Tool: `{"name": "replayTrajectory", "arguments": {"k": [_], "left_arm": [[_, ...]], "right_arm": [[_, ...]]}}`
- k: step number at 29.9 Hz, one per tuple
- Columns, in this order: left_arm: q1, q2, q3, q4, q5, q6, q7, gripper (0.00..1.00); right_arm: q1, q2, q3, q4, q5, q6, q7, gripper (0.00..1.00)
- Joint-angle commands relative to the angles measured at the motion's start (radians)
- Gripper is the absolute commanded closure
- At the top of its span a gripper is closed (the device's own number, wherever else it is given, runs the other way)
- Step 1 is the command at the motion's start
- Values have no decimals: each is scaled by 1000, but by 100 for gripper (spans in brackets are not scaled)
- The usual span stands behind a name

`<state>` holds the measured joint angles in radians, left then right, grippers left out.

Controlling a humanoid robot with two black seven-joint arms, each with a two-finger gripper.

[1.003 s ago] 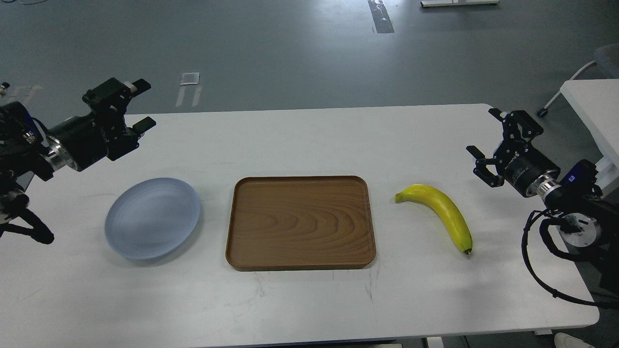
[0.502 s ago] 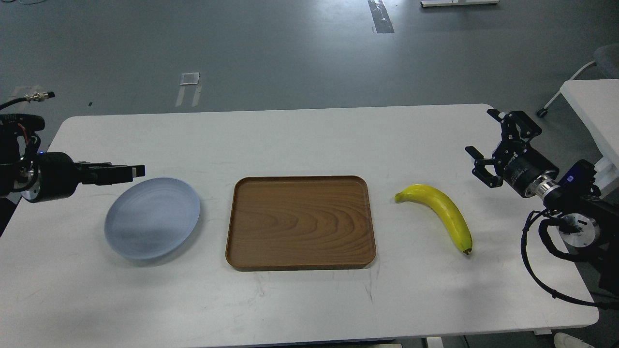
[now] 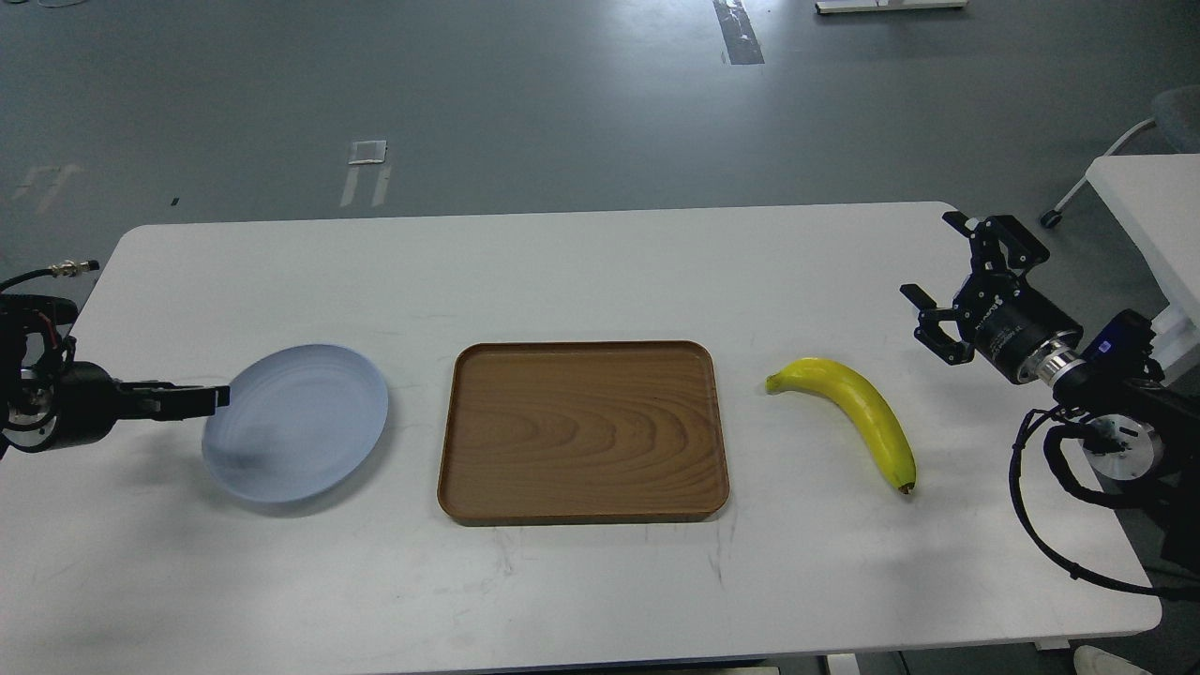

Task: Place banana on plate with both arms
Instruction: 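Lower the left gripper to the rim of the light blue plate, then grasp the plate rim with the left gripper and lift it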

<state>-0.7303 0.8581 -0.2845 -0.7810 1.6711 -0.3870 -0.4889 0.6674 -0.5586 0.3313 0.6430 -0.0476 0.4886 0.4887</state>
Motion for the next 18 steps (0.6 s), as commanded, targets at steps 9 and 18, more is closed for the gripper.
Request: {"name": "replayTrajectory", "arguments": {"k": [9,18], "left_arm": [[20,-51,16,77,-40,0,0,17],[25,-50,16,80,-57,0,0,60]], "right_arm": [[-2,-1,0,0,0,0,0,0],[-2,2,0,-2,0,0,0,0]]}}
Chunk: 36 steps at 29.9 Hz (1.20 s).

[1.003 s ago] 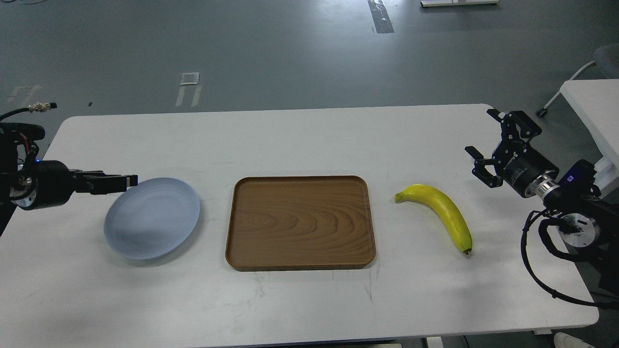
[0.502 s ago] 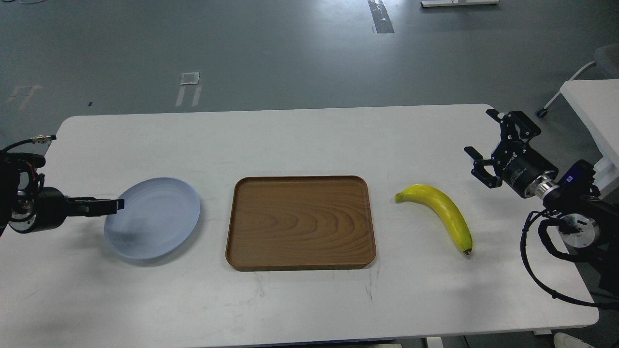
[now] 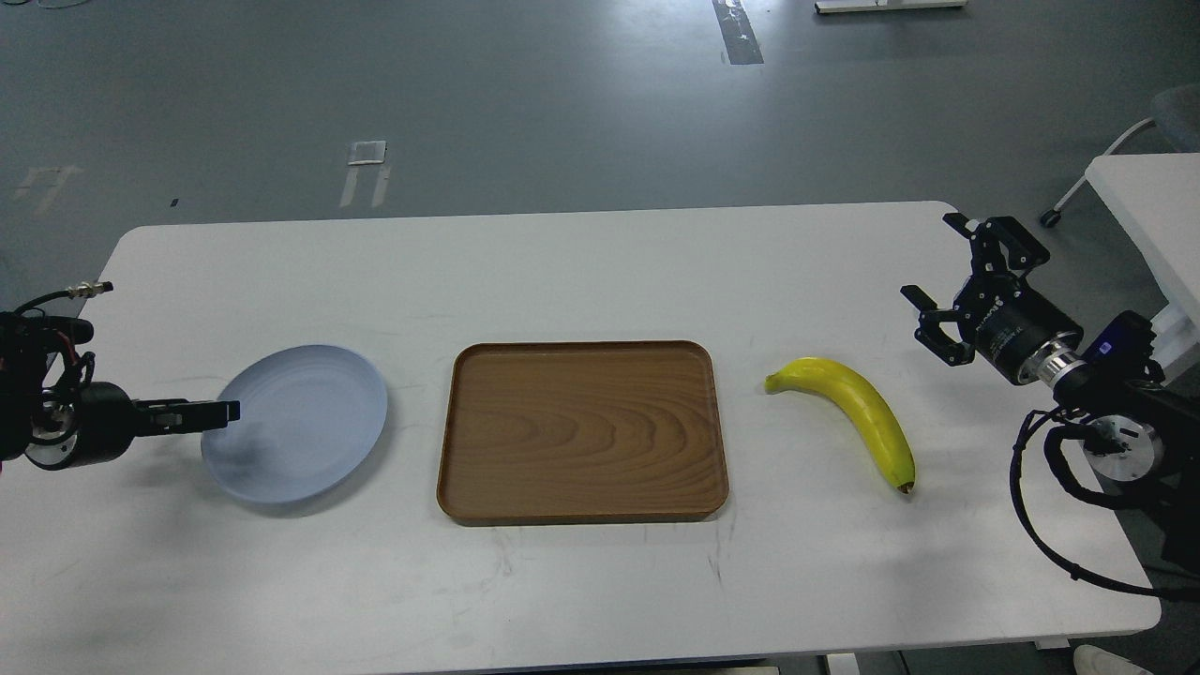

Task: Place banana on plate with both arms
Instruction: 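Grasp the plate rim with the left gripper and lift it, then carry the plate with the left gripper onto the wooden tray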

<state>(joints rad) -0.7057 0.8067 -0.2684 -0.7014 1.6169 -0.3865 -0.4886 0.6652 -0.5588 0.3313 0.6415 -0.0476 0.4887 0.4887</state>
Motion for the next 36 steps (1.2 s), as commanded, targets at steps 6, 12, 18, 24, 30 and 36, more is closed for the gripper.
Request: {"name": "replayTrajectory", "arguments": {"k": [6,12,18,24,30,36], "left_arm": [[3,0,5,0,0,0,0,80],[0,-1,28,0,0,4,0,100],[-8,2,28,0,0,15,0,100],[-59,6,26,-13,-18,18,0,100],[-204,8,26,-79,-23,-67,0,100],[-300,-9,37,-223,-14,-102,0,100]], "right_arm": [[1,2,0,0,0,0,0,0],[2,2,0,0,0,0,0,0],[5,0,0,0,0,0,0,0],[5,0,0,0,0,0,0,0],[5,0,0,0,0,0,0,0],[4,-1,0,-2,0,0,0,0]]}}
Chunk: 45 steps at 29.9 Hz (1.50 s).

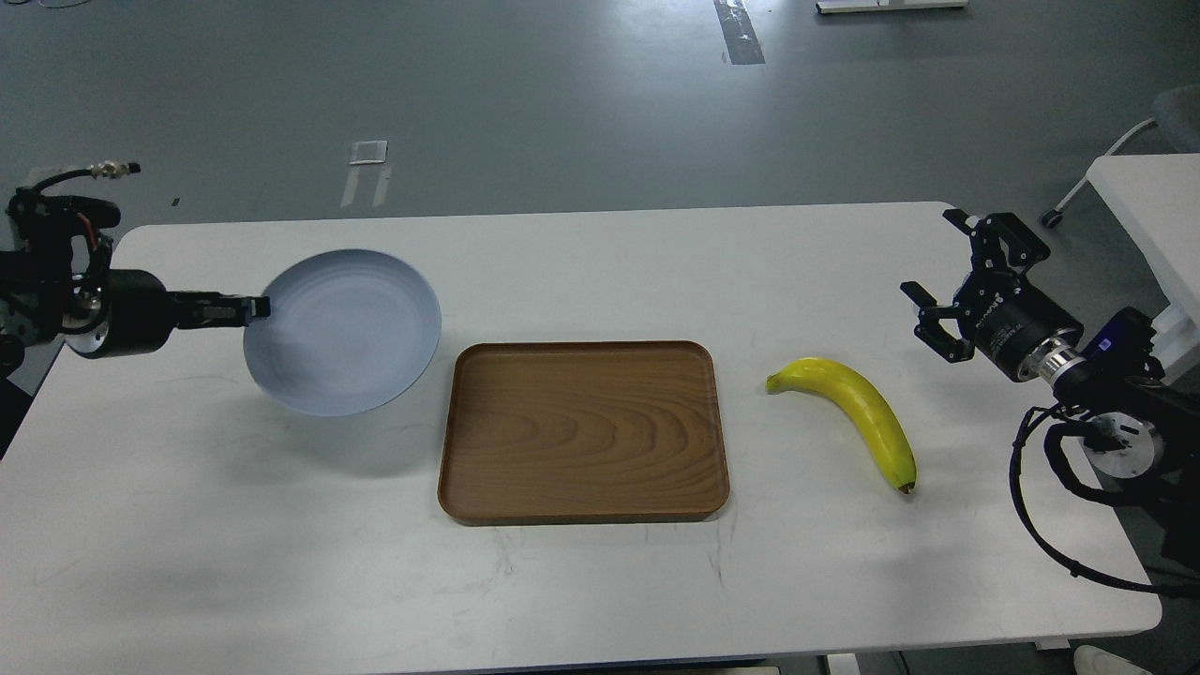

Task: Place banana on plate with both arms
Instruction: 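Carry the plate with the left gripper onto the wooden tray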

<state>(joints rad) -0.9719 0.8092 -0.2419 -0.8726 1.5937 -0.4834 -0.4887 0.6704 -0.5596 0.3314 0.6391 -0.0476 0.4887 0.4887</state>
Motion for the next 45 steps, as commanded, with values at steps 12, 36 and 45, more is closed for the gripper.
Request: {"name": "replayTrajectory", "arguments": {"k": [12,36,45], "left_arm": [[-154,-324,210,10,12,-5,0,100],[-146,-633,296,302,-4,-5,0,100],[-146,-668,308,305,-8,-5,4,100]], "right_arm": [[-9,-5,0,4,-3,0,0,0],[-3,-11,-2,-4,-3,0,0,0],[-11,-9,-3,-3,-3,0,0,0]]}}
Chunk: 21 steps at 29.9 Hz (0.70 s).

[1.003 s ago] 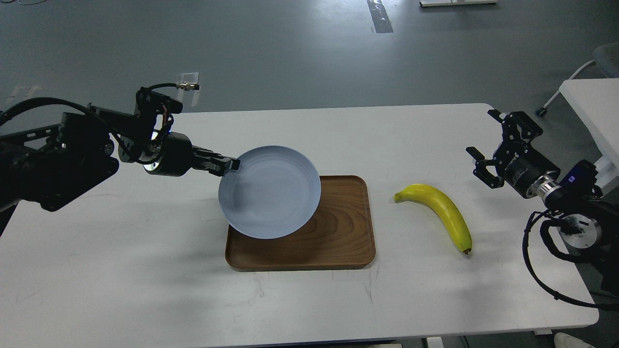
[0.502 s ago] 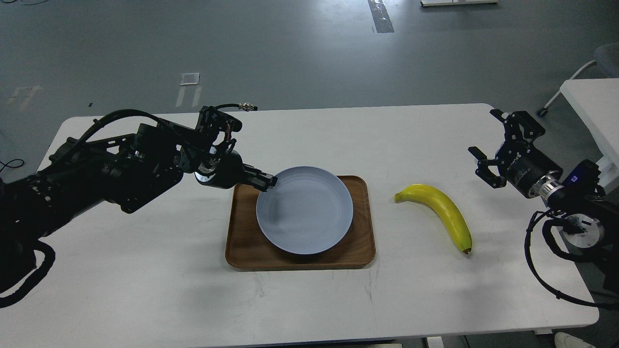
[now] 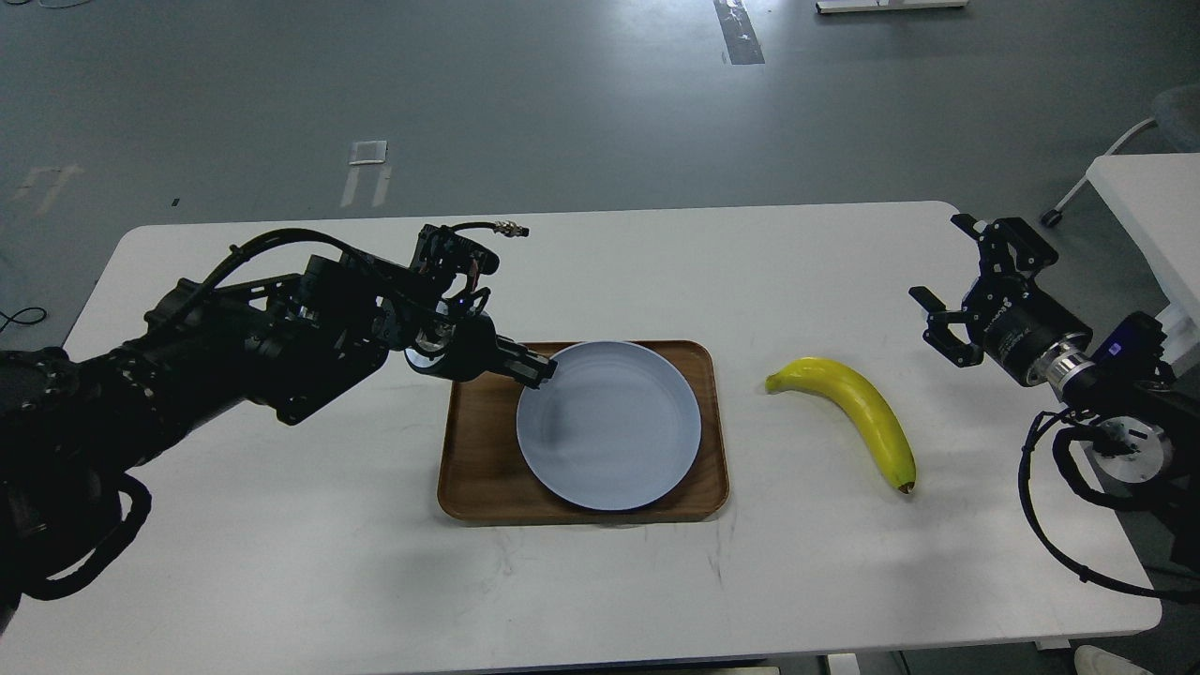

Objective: Place banana on plate with both arms

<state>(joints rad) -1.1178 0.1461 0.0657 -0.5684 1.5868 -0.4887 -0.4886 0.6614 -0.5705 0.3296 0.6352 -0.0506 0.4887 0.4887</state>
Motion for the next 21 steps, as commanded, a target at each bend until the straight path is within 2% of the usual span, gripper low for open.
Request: {"name": "replayTrajectory", "arguments": {"k": [1,4,5,7,8,9,10,11,13,14,18,21], "left_arm": [[-2,-6,0,1,-5,0,5,100],[-2,-8,0,2,-21,0,8,99],[-2,-19,0,5,-27,0,8,77],[0,-25,-1,24,-28,0,7,68],[0,-28,-1,37,-28,0,7,59],[0,-28,-1,38,-28,0,7,59],[-3,-36,-1,47,-30,0,7,49],[-5,-39,-1,47,-36,0,7,43],[-10,-39,-1,47,-79,1,7,13],[-11,-39,-1,47,-94,1,7,7],[-36,-25,-16,47,-236,0,0,3],[-63,21,-26,45,-539,0,0,3]], "right_arm": [[-2,1,-1,1,0,0,0,0],[-2,0,-1,0,0,0,0,0],[-2,0,-1,0,0,0,0,0],[-2,0,-1,0,0,0,0,0],[-2,1,-3,0,0,0,0,0],[-2,1,-3,0,0,0,0,0],[-2,1,-3,1,0,0,0,0],[-2,1,-3,0,0,0,0,0],[0,1,-3,0,-2,0,0,0],[0,0,-3,1,-3,0,0,0],[4,-2,-4,4,-5,0,0,0],[10,-2,-4,4,-6,0,0,0]]}}
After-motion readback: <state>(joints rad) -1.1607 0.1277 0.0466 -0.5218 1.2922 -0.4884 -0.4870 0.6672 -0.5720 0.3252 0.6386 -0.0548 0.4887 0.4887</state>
